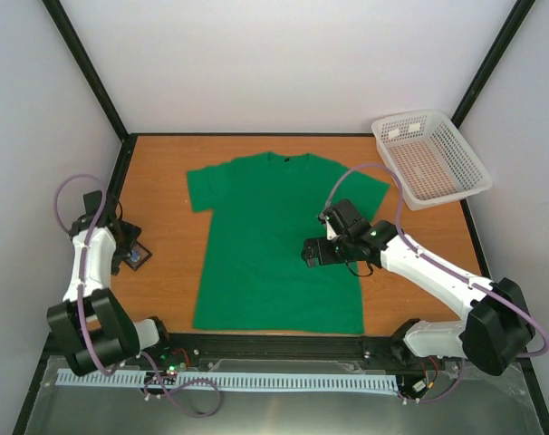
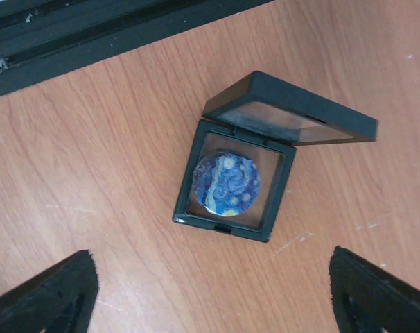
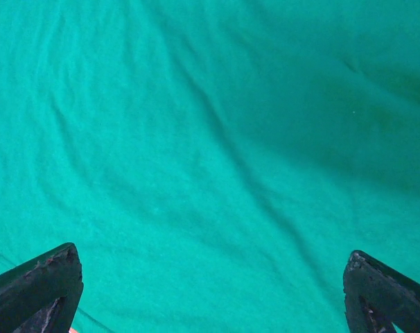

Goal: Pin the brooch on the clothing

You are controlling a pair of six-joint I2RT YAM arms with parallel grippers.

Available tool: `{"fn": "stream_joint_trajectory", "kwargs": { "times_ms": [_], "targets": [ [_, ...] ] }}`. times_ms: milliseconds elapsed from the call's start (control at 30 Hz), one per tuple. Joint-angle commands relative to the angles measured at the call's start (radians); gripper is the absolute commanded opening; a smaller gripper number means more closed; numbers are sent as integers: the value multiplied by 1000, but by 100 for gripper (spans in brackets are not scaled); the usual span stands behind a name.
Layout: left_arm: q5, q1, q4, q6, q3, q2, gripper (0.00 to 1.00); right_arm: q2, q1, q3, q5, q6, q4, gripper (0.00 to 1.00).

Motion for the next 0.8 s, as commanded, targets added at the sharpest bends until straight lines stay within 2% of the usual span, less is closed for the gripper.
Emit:
{"fn": "stream_joint_trajectory", "kwargs": {
  "times_ms": [0,133,333,433,767],
  "targets": [
    [24,10,118,13,-57,-94,87,-25,-9,4,-35,-18,-24,100],
    [68,18,167,33,-75,-48,78,-29,-9,4,-39,-10,-51,100],
    [116,44,224,78,-93,27,74,-52,-9,10,-13,5,-92,100],
    [125,50,240,94,-108,53,68,-58,-9,4,-13,18,-93,100],
    [143,77,353,130,-163,83,70,-74,-9,-34,-19,45,-90,100]
  ]
}}
